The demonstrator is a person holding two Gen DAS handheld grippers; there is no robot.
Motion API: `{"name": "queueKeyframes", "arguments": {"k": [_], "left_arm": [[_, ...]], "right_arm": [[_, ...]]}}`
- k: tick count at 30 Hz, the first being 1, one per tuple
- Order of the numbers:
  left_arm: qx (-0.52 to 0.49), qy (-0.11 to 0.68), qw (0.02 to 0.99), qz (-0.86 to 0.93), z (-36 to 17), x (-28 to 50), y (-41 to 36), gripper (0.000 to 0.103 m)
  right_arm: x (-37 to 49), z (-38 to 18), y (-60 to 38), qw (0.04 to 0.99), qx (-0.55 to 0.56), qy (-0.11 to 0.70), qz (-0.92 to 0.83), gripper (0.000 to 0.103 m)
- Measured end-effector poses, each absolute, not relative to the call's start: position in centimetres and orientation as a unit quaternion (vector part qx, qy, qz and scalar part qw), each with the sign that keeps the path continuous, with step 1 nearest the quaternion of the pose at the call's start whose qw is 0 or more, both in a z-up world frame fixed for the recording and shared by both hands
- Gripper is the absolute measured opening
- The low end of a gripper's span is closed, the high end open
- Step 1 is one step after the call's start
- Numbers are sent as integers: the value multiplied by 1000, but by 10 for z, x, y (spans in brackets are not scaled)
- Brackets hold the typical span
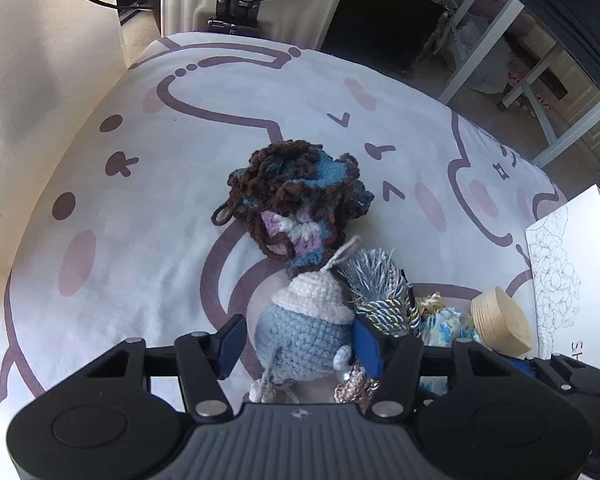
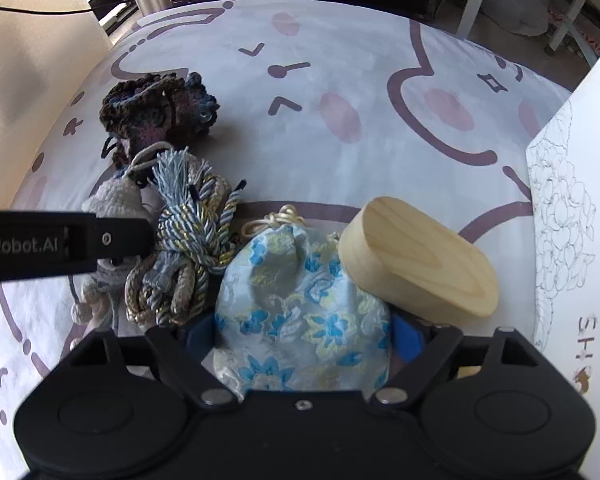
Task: Organize objects
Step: 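Grasp the blue floral pouch with the right tool while the left tool grasps the grey-blue doll, then lift the pouch with the right tool while the left tool lifts the doll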
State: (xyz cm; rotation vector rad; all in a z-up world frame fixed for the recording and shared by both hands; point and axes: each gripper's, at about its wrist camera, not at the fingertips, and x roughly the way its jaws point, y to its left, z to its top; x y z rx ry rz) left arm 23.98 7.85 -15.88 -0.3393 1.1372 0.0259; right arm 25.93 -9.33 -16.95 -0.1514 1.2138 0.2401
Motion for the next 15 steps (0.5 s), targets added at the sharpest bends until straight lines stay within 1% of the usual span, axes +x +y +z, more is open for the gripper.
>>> {"name": "queueKeyframes", "arguments": {"k": [1,8,15], "left_arm": [[-164,536,828,12,-159,240,78,52],[-149,545,825,15,-152,238,73,50],[-147,528,836,21,-128,222,83,50]], "right_arm": [[258,-169,-94,812,-74,567,117,86],[248,-167,-94,808,-90,569,127,85],[243,-143,-105,820,-64,554,133,85]]}}
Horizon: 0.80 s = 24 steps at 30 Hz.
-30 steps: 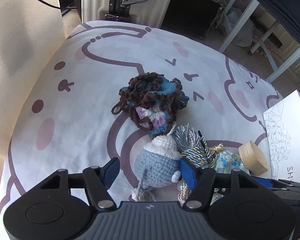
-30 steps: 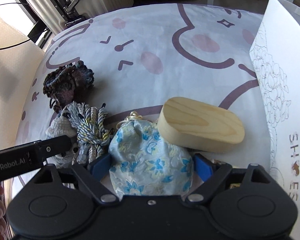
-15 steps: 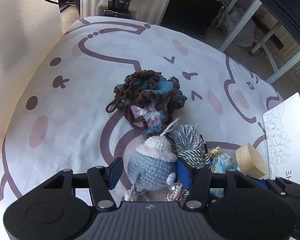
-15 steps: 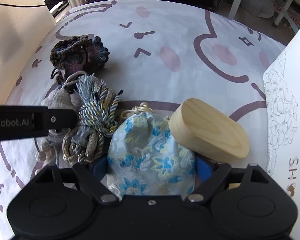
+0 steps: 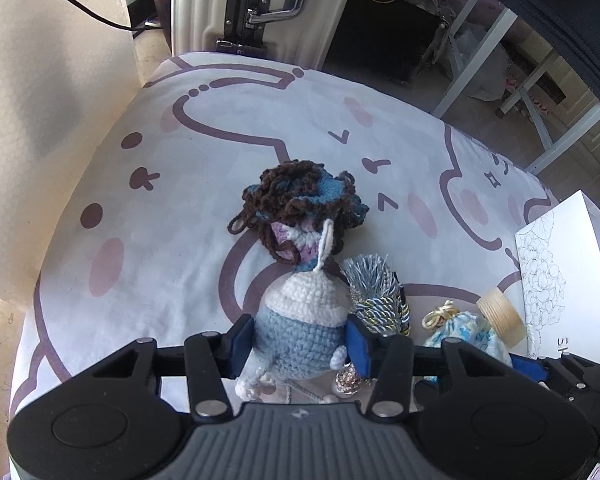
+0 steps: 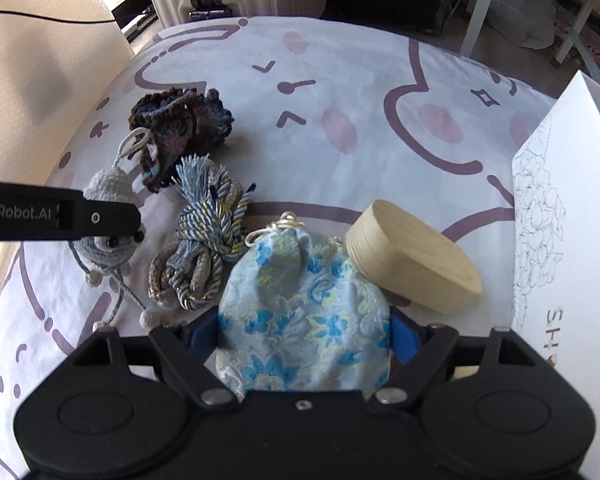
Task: Organize objects
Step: 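Lift the pouch with the right tool while the left tool lifts the doll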
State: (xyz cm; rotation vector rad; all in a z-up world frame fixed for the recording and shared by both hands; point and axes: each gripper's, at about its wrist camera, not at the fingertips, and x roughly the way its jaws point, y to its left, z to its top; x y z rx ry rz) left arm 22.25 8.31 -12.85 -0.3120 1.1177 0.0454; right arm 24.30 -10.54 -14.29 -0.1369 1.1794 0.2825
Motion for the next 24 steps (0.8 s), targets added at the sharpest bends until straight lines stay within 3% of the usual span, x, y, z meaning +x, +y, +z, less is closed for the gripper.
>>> {"name": "queueKeyframes", "arguments": {"k": [24], "left_arm": [[-67,453,889,12,-22,141,54,50]], "right_arm": [[186,-8,-141,882,-10,447,150,85]]}}
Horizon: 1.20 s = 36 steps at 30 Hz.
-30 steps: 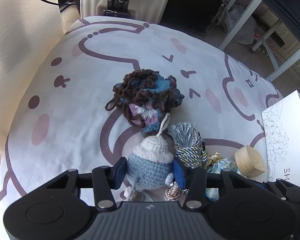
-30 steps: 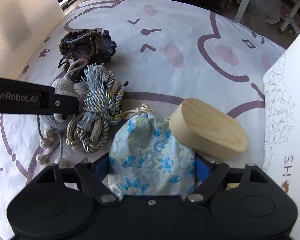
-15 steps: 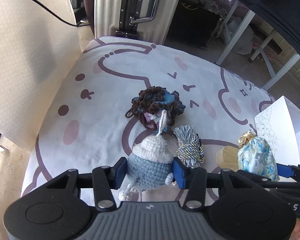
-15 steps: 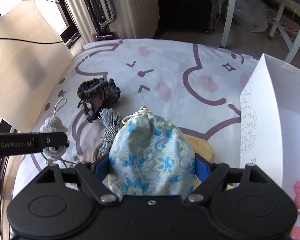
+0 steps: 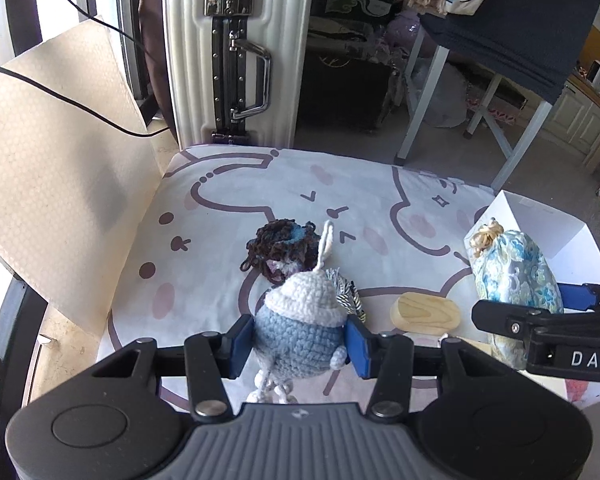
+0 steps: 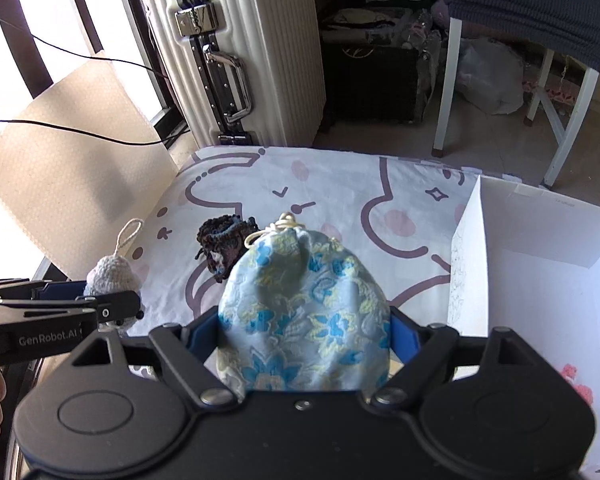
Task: Organize objects
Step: 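Lift the pouch with the right tool while the left tool lifts the doll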
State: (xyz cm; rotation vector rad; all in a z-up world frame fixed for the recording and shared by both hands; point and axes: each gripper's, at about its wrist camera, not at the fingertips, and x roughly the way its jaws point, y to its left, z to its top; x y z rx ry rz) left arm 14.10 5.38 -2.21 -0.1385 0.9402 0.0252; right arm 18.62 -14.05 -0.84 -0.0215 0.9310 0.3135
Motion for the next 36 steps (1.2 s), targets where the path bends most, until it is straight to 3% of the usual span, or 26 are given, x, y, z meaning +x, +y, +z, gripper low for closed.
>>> {"name": "queueKeyframes", "arguments": {"k": [15,36], "left_arm": [[-49,413,909,21,4,99,53,50],[-46,411,910,15,2,108,39,50]], "right_arm": [[146,21,-156,899,-15,416,136,85],[144,20,-181,904,-21,414,106,85]]}}
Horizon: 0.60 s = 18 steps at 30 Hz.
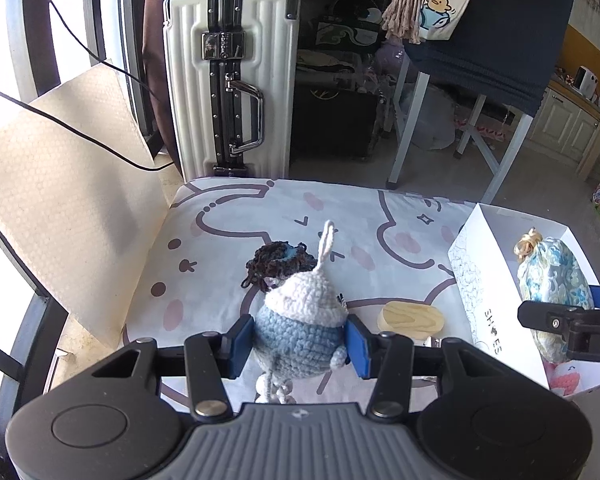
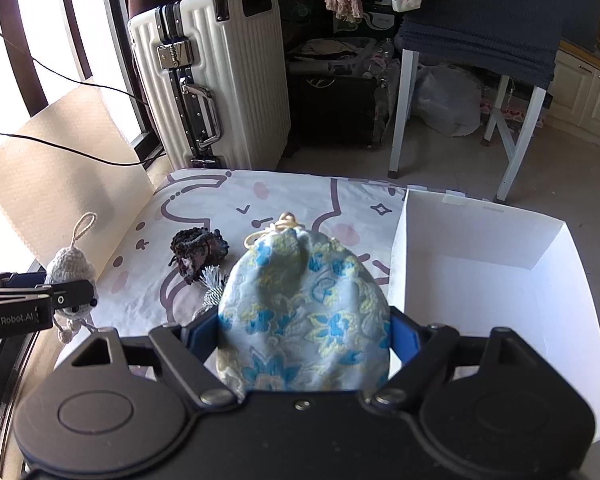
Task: Organize objects
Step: 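Lift the pouch with the right tool while the left tool lifts the doll, then carry the pouch and doll over the white box with both tools and release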
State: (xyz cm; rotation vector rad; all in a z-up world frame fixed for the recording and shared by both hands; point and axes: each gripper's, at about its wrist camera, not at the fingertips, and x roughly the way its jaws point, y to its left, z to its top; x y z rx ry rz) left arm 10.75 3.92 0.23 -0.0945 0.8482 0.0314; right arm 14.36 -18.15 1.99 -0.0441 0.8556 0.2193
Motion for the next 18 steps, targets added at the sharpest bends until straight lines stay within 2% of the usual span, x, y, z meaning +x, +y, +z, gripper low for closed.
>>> {"name": "queueKeyframes", "arguments": {"k": [18], "left_arm": [[-30,403,913,-59,7,135,-37,50]], "right_arm": [[149,23,-260,908,3,416,45,85]]}}
